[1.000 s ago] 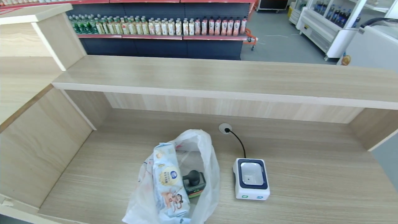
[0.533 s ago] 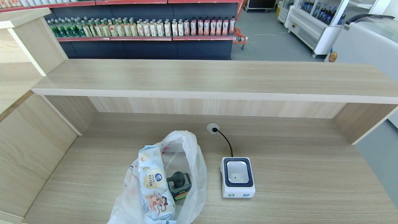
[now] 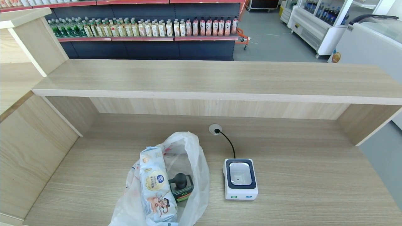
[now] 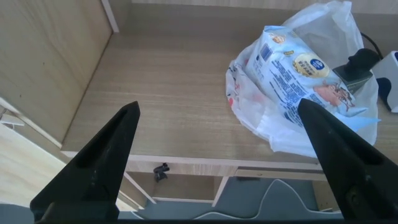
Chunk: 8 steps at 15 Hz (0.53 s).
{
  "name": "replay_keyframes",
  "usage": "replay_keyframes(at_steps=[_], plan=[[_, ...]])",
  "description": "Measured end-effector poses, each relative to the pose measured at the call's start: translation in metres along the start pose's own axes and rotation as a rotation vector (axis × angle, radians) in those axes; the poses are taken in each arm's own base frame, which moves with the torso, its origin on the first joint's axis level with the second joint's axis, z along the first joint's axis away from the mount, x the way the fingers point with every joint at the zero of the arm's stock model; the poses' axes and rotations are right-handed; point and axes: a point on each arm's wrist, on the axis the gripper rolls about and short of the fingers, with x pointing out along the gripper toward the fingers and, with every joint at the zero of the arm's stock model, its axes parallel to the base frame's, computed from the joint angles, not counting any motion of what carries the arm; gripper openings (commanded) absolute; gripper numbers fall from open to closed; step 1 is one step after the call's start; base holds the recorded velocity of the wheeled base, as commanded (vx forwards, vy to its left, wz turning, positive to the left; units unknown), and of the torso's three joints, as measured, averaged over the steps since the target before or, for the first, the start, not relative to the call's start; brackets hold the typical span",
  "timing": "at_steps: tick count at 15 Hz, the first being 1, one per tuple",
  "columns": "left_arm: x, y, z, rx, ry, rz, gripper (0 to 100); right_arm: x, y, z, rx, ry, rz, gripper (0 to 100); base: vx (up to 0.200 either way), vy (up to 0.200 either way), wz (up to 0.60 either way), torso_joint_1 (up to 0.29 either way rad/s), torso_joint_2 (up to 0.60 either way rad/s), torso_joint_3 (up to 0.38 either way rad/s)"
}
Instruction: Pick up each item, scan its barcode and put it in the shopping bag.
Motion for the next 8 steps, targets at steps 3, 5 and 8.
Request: replay_keyframes(at_steps=[3,5,8], plan=[[0.0000,0.0000,0.0000,0.000,0.000,0.000,100,-0.0042,0.0003,-0.0015,-0.046,-0.051,0.082,100,0.000,0.000,0.00,0.000,0.00,0.000],[0.0000,0.0000,0.0000,0.000,0.000,0.000,100,-0.0052,0.0002,-0.0019,-0.044,-0.062,0.091,100,0.000,0.000,0.00,0.000,0.00,0.000],[0.0000,0.0000,0.0000,0.000,0.000,0.000,100,-0.0056,0.0002,-0.0020,-0.050,-0.067,0.092,100,0.000,0.000,0.00,0.000,0.00,0.000]])
